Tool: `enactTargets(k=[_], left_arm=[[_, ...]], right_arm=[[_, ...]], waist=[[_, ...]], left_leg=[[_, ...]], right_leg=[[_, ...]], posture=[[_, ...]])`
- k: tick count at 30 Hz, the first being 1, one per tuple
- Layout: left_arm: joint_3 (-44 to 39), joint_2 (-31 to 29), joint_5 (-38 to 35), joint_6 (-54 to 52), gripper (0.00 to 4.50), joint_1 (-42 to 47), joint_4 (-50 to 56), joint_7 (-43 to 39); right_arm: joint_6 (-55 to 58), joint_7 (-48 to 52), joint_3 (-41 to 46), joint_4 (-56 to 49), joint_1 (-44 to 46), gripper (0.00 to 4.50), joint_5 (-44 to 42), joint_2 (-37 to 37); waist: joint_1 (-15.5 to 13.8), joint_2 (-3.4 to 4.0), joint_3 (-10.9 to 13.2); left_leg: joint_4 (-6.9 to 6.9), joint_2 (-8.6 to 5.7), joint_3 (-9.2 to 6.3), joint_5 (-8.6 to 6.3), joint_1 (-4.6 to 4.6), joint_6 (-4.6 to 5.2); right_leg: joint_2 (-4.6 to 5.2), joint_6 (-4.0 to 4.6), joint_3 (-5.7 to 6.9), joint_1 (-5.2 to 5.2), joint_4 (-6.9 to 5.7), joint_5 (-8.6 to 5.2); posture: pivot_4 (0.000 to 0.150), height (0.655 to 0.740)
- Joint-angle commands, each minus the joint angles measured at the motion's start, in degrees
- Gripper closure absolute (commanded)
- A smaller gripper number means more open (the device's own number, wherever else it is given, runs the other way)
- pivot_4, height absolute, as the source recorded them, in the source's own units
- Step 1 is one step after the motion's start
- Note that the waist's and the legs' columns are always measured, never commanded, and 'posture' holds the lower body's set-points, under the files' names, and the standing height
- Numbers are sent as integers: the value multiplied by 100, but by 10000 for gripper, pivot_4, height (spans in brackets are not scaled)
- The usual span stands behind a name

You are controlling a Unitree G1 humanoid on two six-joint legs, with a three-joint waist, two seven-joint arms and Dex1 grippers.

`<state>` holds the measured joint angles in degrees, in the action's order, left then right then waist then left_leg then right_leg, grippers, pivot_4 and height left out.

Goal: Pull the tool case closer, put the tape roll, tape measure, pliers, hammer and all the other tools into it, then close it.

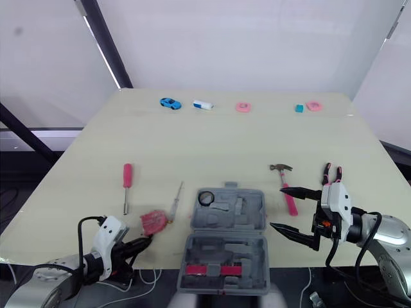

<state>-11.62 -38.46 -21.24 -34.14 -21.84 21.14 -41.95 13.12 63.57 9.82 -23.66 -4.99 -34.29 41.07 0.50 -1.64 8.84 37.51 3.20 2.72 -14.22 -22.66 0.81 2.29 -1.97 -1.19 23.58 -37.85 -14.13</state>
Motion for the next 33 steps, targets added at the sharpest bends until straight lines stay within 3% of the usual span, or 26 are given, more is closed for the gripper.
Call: enactTargets(k=[1,20,24,25,33], left_arm=[[-157,-38,-126,-33,44798,-316,409,-46],[-499,-198,-416,59,44798,-900,553,-610],[-679,-321,-536,183,34461,-1006,513,-899],[-725,-352,-538,205,28580,-1022,485,-944],[-1330,-837,-733,855,1249,-1310,75,-2099]], right_arm=[[-25,69,32,-42,117,0,-78,56],[25,995,-513,-66,453,0,-162,370],[20,976,-579,-26,555,0,-92,312],[15,968,-589,-16,567,0,-77,303],[-20,860,-596,-52,502,0,-41,276]], waist=[[5,0,0],[4,-1,2],[15,-1,2],[15,-2,2],[1,-1,7]], left_leg=[[0,0,0,0,0,0],[0,0,0,0,-4,0],[0,0,0,0,-4,0],[0,1,0,0,-4,0],[-1,2,1,0,-6,0]], right_leg=[[0,0,-1,0,0,0],[0,1,-1,8,2,-1],[-1,1,-2,9,2,-1],[-1,1,-1,9,2,-1],[2,2,0,10,7,-2]], posture=[[1500,7400],[1500,7400],[1500,7400],[1500,7400],[1500,7400]])
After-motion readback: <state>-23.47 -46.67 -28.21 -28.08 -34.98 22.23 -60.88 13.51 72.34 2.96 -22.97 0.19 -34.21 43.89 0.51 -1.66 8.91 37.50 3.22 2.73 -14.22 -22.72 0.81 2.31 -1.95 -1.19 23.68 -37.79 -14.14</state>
